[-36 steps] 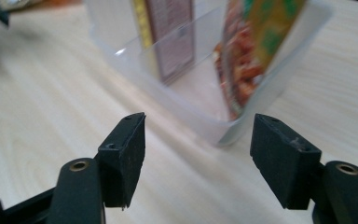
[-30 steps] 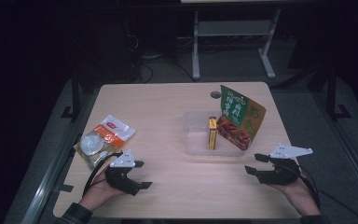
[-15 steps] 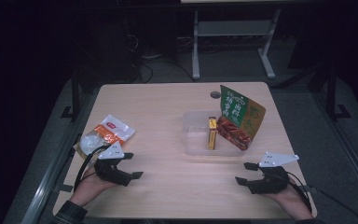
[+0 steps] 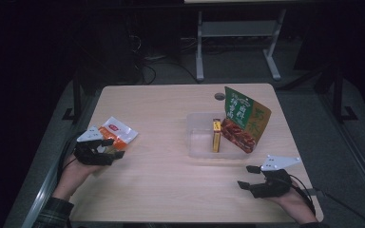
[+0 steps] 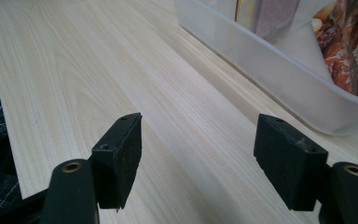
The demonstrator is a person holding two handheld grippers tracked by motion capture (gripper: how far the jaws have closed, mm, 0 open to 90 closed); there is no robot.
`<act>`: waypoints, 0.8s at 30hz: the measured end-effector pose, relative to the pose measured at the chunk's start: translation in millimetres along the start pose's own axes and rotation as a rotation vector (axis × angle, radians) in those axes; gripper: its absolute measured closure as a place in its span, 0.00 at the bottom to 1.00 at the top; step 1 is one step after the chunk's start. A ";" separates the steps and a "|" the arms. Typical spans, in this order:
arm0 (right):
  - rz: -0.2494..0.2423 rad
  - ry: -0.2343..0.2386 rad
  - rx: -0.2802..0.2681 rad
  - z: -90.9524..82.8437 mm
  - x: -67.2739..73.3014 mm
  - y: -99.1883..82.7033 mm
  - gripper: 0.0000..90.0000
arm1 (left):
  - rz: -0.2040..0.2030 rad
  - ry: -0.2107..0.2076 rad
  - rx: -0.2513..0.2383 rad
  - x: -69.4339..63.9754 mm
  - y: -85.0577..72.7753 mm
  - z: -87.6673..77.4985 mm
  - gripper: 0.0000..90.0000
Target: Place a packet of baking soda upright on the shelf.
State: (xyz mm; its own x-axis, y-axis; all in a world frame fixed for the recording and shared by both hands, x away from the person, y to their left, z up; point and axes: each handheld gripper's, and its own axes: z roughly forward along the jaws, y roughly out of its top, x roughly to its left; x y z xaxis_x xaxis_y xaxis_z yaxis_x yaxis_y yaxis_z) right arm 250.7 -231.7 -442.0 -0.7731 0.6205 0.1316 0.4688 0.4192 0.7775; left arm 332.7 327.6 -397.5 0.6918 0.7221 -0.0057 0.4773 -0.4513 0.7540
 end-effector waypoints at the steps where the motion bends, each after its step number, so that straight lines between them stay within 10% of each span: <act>1: -0.001 0.002 0.001 0.2 -0.1 0.2 0.35 | -0.007 0.017 0.000 5.4 0.6 -1.3 0.41; 13: -0.004 0.011 -0.002 2.6 0.5 2.7 0.36 | -0.108 0.225 0.067 69.7 -2.8 6.7 1.00; 24: -0.005 0.015 0.000 3.1 1.5 2.7 0.36 | -0.199 0.338 0.111 113.7 -27.6 5.5 1.00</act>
State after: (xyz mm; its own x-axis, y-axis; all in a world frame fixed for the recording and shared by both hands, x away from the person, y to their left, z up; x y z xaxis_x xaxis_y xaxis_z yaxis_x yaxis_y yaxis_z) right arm 252.2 -227.6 -441.6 -0.7817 0.6085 0.1367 0.4649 0.4225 0.7780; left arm 401.2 419.2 -422.6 0.3720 0.9243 0.0857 0.6522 -0.3260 0.6844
